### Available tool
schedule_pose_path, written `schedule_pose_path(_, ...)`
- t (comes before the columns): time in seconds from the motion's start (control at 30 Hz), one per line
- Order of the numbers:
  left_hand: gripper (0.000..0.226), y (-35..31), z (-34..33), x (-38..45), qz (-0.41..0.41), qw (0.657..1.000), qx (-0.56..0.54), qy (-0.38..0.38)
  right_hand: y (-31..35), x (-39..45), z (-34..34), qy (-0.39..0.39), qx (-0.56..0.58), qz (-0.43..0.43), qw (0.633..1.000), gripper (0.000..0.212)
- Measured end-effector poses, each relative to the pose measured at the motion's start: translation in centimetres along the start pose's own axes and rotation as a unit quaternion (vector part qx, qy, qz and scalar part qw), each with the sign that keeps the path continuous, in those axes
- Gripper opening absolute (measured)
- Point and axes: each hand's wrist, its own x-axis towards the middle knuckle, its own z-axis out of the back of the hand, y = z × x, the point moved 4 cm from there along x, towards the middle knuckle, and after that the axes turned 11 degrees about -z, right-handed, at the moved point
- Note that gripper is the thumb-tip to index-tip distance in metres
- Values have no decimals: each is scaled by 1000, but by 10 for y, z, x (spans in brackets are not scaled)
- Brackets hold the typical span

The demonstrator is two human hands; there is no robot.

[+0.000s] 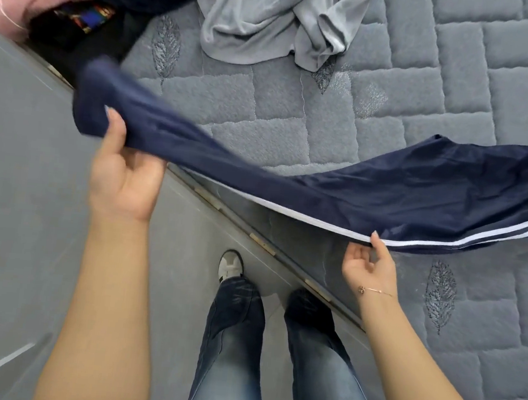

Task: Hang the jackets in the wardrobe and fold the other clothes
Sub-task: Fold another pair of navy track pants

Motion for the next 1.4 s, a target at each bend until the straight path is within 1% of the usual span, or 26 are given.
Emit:
schedule_pose_path(0.07,33,-11,-33,9,-8,996,-30,80,0,-14,-16,49,-2,-5,999,9)
schedule_pose_path(0.1,37,-18,-44,16,-10,994,-29,106,-2,-19,-22,72,-5,-9,997,9)
schedule_pose_path(0.13,40,-26,-52,24,-11,992,-29,126,-5,-21,-26,88,-16,-15,996,9)
schedule_pose_path(0.2,44,-42,-55,52,-19,990,-15,138,-22,-21,-30,93,-67,-30,993,8)
schedule_pose_path(0.23,44,-49,-48,69,-26,992,6,120,-35,-16,-31,88,-96,-42,991,7)
schedule_pose_path(0.27,44,-54,-35,87,-31,996,35,81,-50,-9,-31,79,-120,-58,988,6)
schedule_pose_path(0.3,43,-57,-18,104,-32,996,72,29,-66,0,-30,68,-140,-78,985,5)
schedule_pose_path(0.33,43,-56,1,118,-20,994,108,-21,-82,8,-30,55,-160,-100,981,10)
schedule_pose_path(0.4,42,-41,47,129,32,973,205,-101,-106,28,-27,27,-191,-134,972,22)
schedule_pose_path(0.43,41,-29,70,129,72,955,257,-130,-114,36,-24,16,-200,-142,969,24)
schedule_pose_path(0.53,49,17,126,119,191,904,348,-158,-121,55,-16,-11,-206,-135,969,25)
schedule_pose_path(0.57,46,33,135,114,223,897,350,-150,-119,58,-12,-18,-204,-127,970,26)
schedule_pose_path(0.6,35,50,140,108,255,896,337,-138,-115,60,-8,-25,-201,-118,972,28)
schedule_pose_path(0.67,24,76,143,100,288,895,311,-140,-99,62,-2,-37,-199,-89,975,30)
schedule_pose_path(0.7,20,84,143,97,280,894,311,-156,-88,62,1,-43,-199,-70,977,30)
schedule_pose_path(0.77,11,90,144,93,219,895,332,-204,-63,64,2,-55,-198,-31,978,32)
schedule_pose_path(0.8,12,89,146,93,178,893,345,-227,-50,65,2,-59,-196,-16,979,29)
schedule_pose_path(0.83,19,86,146,93,140,894,350,-241,-37,67,0,-61,-191,-5,980,23)
schedule_pose_path(0.9,31,82,145,97,96,906,328,-251,-10,69,-7,-56,-170,10,984,9)
schedule_pose_path(1.0,24,79,145,103,100,929,252,-252,33,71,-22,-43,-115,39,992,5)
schedule_pose_path(1.03,22,78,145,103,102,931,235,-260,48,72,-25,-43,-97,49,993,6)
schedule_pose_path(1.1,28,81,145,99,101,931,217,-277,81,74,-33,-39,-76,56,995,10)
schedule_pose_path(1.17,32,94,140,88,103,923,234,-288,112,75,-38,-40,-73,54,995,16)
schedule_pose_path(1.23,28,120,134,66,117,916,261,-281,144,76,-34,-60,-68,57,994,25)
schedule_pose_path(1.33,18,181,119,19,164,913,279,-247,195,72,-28,-70,-65,75,993,42)
schedule_pose_path(1.4,25,226,109,-12,188,916,266,-235,229,70,-27,-62,-68,78,993,39)
